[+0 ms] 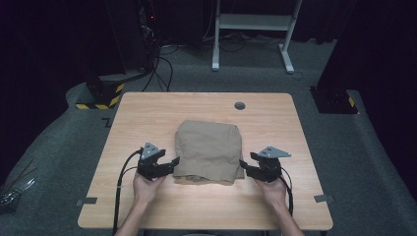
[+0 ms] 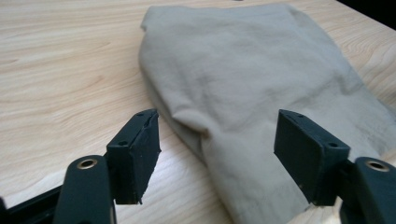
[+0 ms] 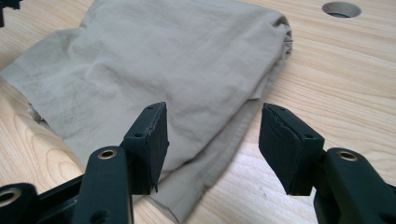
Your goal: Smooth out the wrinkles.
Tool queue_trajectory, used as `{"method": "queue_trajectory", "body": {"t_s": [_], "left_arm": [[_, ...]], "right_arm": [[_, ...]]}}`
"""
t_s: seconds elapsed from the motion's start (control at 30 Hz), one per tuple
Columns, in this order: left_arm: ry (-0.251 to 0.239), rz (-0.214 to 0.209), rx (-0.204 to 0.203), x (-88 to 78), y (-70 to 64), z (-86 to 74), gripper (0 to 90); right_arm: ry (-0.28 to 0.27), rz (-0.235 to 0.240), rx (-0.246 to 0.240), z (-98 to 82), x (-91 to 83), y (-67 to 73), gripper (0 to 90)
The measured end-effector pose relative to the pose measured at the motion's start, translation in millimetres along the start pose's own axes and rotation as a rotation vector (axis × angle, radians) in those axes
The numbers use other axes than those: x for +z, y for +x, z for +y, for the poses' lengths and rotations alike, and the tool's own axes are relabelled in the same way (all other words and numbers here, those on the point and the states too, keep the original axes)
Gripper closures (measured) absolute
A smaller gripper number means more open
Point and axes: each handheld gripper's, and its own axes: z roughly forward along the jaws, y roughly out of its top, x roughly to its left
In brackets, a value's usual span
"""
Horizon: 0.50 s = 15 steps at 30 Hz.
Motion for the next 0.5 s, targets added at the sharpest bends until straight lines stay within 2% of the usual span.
{"method": "queue_trajectory", "body": {"t_s": [0.3, 0.5], "left_arm": [[-0.009, 0.014, -0.006, -11.6, 3.8, -5.0, 30.9], [-0.017, 0.039, -0.001, -20.7, 7.0, -8.7, 30.9]], "right_arm": [[-0.031, -0.012, 0.023, -5.0, -13.6, -4.8, 42.3], [-0.042, -0.023, 0.030, -9.4, -21.6, -8.8, 42.4]]}}
